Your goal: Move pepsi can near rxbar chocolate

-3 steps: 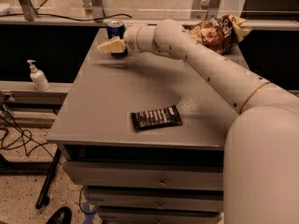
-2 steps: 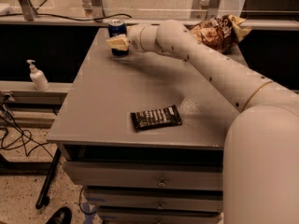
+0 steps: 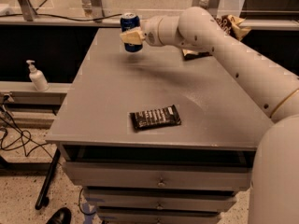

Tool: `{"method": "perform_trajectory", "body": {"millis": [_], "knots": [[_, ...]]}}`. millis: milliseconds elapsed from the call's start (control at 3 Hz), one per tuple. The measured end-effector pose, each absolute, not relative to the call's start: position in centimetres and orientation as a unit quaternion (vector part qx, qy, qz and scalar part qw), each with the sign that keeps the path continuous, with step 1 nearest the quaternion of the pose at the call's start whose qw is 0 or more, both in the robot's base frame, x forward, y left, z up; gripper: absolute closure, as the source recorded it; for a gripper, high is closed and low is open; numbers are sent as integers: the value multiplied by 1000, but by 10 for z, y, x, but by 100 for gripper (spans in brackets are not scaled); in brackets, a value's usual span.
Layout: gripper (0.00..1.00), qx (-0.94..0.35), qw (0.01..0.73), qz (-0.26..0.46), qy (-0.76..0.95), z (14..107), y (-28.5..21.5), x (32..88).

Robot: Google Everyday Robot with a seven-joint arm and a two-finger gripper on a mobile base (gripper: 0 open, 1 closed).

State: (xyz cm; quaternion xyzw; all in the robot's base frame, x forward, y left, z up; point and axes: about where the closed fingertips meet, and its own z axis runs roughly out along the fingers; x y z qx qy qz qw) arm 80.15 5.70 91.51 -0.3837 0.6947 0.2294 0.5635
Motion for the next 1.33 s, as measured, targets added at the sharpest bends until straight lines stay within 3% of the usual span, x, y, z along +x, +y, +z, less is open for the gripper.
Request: {"method": "perform_trajectory", "body": {"millis": [333,1333], "knots": [[100,-393,556,247,689,938,22,750],[100,-426,559,254,665,890,-94,607]]}}
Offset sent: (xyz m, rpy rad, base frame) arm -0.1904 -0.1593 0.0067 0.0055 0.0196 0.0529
